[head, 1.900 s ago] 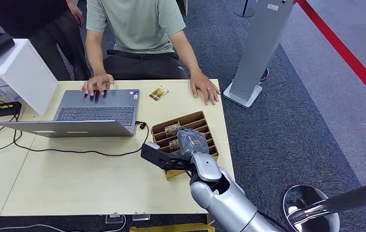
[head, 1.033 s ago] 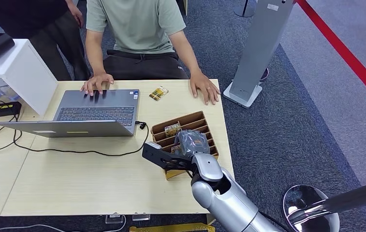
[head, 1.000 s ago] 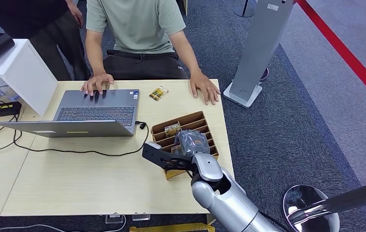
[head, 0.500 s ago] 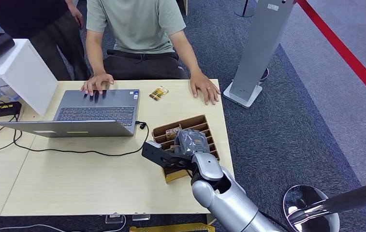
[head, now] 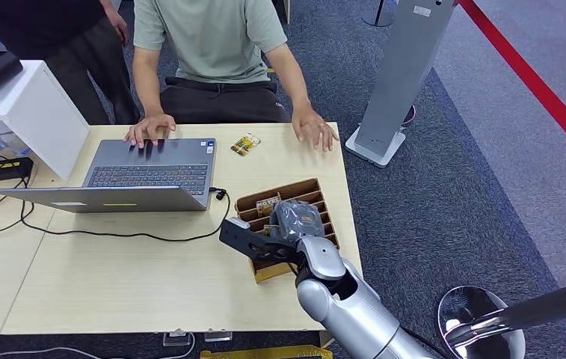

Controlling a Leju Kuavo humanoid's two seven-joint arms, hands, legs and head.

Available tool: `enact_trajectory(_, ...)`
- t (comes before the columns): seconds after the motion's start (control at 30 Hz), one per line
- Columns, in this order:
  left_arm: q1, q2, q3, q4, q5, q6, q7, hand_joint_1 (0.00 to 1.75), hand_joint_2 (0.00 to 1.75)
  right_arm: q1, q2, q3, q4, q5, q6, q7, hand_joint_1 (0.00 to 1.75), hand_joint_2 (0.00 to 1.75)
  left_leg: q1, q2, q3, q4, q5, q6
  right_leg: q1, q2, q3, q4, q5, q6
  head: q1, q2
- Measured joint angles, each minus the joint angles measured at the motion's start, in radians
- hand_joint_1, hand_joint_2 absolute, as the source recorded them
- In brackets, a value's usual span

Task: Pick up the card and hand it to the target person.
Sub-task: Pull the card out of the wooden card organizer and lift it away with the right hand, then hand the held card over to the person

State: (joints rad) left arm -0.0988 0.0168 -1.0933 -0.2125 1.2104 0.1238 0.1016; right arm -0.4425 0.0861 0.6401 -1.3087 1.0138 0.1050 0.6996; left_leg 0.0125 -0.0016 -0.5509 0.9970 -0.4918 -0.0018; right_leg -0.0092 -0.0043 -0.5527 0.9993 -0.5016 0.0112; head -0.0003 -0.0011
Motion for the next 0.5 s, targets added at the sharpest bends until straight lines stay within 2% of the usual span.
enact_trajectory(0.27, 0.000, 0.000, 0.000, 0.000, -0.003, -0.001, -0.003, 0.00, 0.00, -0.032, -0.010, 0.009, -0.045, 0.020, -0.021, -0.003, 1.75, 1.75, 0.000, 0.000, 0.000, 0.000, 0.000, 0.000, 0.000, 0.000, 0.000, 0.000, 0.000, 0.000, 0.000, 0.000)
enact_trajectory(0.5, 0.000, 0.000, -0.006, 0.000, -0.017, -0.007, -0.014, 0.00, 0.00, -0.188, -0.015, 0.046, -0.058, 0.008, -0.123, -0.061, 1.75, 1.75, 0.000, 0.000, -0.001, 0.000, 0.000, 0.000, 0.000, 0.000, 0.000, 0.000, 0.000, 0.000, 0.000, 0.000)
